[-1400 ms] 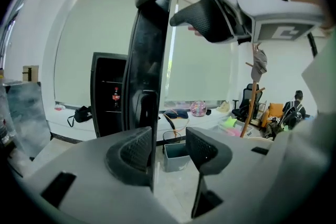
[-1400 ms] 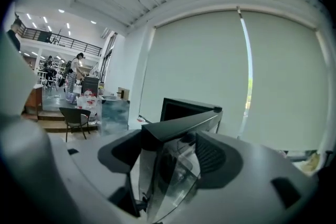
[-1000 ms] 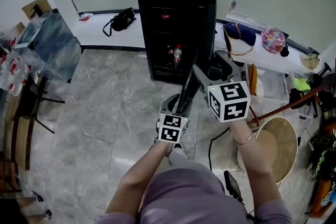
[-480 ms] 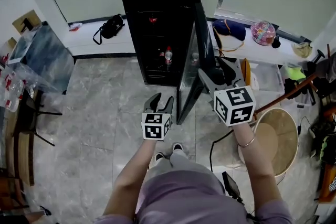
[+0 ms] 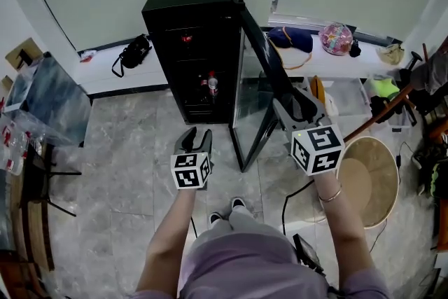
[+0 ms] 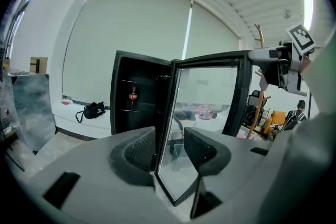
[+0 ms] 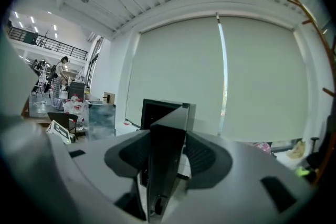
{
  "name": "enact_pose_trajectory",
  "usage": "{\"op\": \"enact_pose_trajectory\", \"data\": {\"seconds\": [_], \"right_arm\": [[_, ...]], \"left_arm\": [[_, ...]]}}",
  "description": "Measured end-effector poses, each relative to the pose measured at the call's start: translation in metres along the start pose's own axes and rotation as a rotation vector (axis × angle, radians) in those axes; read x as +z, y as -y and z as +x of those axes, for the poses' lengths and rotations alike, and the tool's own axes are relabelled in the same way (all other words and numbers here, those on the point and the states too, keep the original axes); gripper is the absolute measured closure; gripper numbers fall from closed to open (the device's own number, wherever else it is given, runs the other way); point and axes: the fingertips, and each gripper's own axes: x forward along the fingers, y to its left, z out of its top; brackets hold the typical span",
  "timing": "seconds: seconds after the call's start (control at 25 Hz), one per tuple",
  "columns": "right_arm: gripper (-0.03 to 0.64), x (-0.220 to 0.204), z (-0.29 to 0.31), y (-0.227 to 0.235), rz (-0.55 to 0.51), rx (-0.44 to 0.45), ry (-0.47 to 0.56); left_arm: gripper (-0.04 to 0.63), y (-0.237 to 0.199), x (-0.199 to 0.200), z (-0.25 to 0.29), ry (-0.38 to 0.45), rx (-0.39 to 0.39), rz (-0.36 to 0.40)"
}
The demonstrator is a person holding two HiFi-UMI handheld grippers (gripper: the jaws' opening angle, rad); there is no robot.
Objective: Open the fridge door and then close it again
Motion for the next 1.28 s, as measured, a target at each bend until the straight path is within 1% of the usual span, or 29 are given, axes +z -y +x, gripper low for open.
{"op": "enact_pose_trajectory", "data": {"seconds": [0.44, 0.68, 0.92, 1.28], "right_arm": [[0.416, -0.010, -0.014, 0.047, 0.040, -0.075, 0.036], [0.417, -0.013, -0.019, 0.070, 0.053, -0.101, 0.059], [0.420, -0.016, -0.021, 0.092, 0.065, -0.106, 0.091], [0.417, -0.022, -0.018, 0.127, 0.064, -0.113, 0.124]], "left_arm": [[0.444, -0.032, 0.017, 0.002, 0.015, 0.057, -0.007], [0.469, -0.045, 0.025, 0.007, 0.028, 0.086, -0.005], [0.511, -0.042, 0.038, 0.017, 0.051, 0.087, 0.012], [0.538, -0.037, 0.045, 0.042, 0.060, 0.101, -0.012]]}}
